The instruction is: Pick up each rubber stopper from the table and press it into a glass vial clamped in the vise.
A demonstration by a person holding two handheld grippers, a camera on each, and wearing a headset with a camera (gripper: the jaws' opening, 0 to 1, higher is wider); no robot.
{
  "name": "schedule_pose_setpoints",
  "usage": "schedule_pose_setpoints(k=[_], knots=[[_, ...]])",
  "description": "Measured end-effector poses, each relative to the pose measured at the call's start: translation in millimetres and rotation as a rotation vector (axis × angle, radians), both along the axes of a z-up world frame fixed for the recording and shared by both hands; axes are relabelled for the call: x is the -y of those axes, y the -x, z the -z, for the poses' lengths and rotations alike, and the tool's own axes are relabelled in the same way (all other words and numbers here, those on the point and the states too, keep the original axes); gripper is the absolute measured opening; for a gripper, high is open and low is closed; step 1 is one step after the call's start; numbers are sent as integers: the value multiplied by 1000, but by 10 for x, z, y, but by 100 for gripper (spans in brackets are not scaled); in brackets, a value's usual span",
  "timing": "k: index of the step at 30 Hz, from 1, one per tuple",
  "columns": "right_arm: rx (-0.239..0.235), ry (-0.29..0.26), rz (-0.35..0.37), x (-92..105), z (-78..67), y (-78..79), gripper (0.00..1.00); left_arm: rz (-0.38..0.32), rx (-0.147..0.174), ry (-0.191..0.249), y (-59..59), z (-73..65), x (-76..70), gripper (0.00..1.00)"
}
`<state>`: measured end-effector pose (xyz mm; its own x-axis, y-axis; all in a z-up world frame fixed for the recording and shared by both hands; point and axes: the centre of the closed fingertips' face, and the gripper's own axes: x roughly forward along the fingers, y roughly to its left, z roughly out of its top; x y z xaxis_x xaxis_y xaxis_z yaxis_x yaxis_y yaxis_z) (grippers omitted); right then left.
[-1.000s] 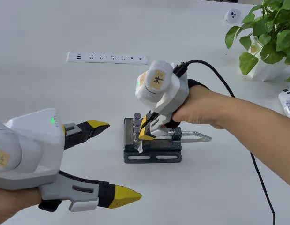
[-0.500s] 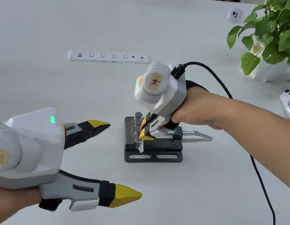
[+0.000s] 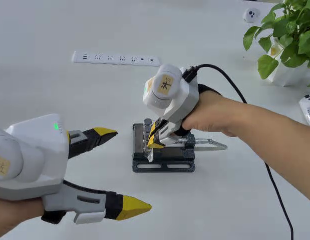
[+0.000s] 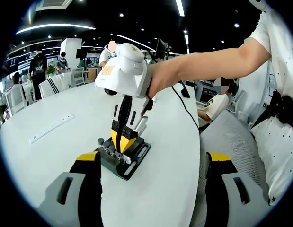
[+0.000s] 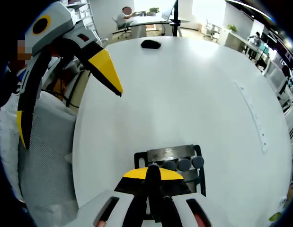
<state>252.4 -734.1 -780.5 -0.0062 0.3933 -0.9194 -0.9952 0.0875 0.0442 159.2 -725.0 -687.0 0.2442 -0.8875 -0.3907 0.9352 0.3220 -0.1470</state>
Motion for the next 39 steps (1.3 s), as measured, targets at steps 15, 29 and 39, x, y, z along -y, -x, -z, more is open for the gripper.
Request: schedule_pose_setpoints(k=[15,29,39], knots=[[-5,68,-49,3,14,-15,2,-1,1,-6,-23,24,-33,91],[-9,145,-75,-15,34,-21,2,-12,2,9,-52,14,-39,91],[-18,175,-71,-32,42,-21,1,-16,1,17,-69,11,-57,90]])
